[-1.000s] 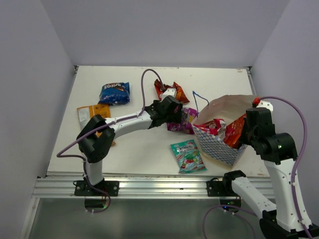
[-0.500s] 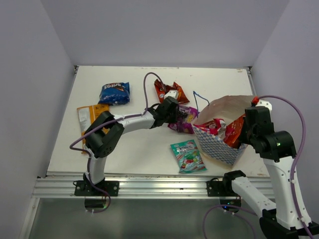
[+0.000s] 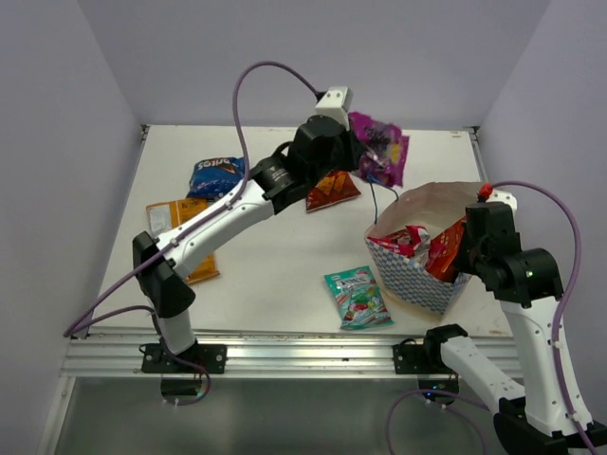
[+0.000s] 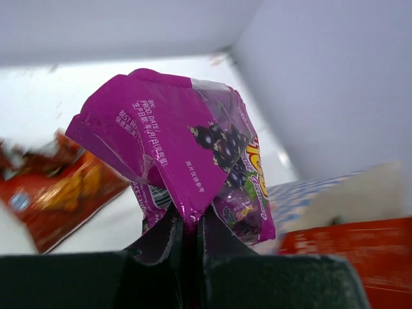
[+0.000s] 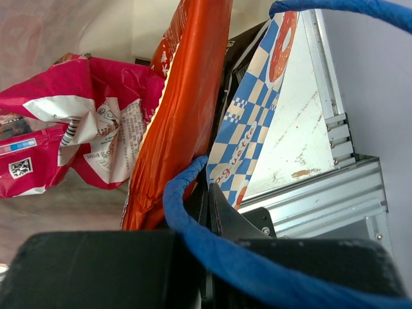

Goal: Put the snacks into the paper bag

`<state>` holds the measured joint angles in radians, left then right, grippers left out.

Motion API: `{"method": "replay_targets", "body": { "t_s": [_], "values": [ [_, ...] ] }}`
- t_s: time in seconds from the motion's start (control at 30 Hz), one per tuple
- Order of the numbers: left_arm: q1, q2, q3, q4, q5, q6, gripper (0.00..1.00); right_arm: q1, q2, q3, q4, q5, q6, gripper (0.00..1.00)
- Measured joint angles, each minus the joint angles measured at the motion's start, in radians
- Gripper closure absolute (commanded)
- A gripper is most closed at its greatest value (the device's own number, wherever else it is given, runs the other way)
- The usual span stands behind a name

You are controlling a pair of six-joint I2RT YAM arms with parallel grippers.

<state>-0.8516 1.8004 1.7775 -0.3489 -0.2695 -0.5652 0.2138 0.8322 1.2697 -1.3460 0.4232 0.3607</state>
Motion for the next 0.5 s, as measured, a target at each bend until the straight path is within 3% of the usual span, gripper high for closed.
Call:
{"method": "replay_targets", "body": {
  "t_s": [0.1,0.2,0.37,0.5],
  "values": [
    [-0.064,-0.023,0.166,0.042,0.027,0.009,1.00,0.000,0.000,0.000,0.000,0.000,0.003,1.00],
    [-0.142,-0.057,0.230,0.092,0.074,0.007,1.00,0.000,0.000,0.000,0.000,0.000,0.006,1.00],
    [-0.251,-0.092,0.165,0.144,0.175,-0.017,1.00,0.000,-0.002,0.000,0.000,0.000,0.011,1.00],
    [-0.274,-0.074,0.052,0.133,0.188,-0.026,1.00,-0.003,-0.004,0.000,-0.019,0.004,0.025,1.00]
  ]
}}
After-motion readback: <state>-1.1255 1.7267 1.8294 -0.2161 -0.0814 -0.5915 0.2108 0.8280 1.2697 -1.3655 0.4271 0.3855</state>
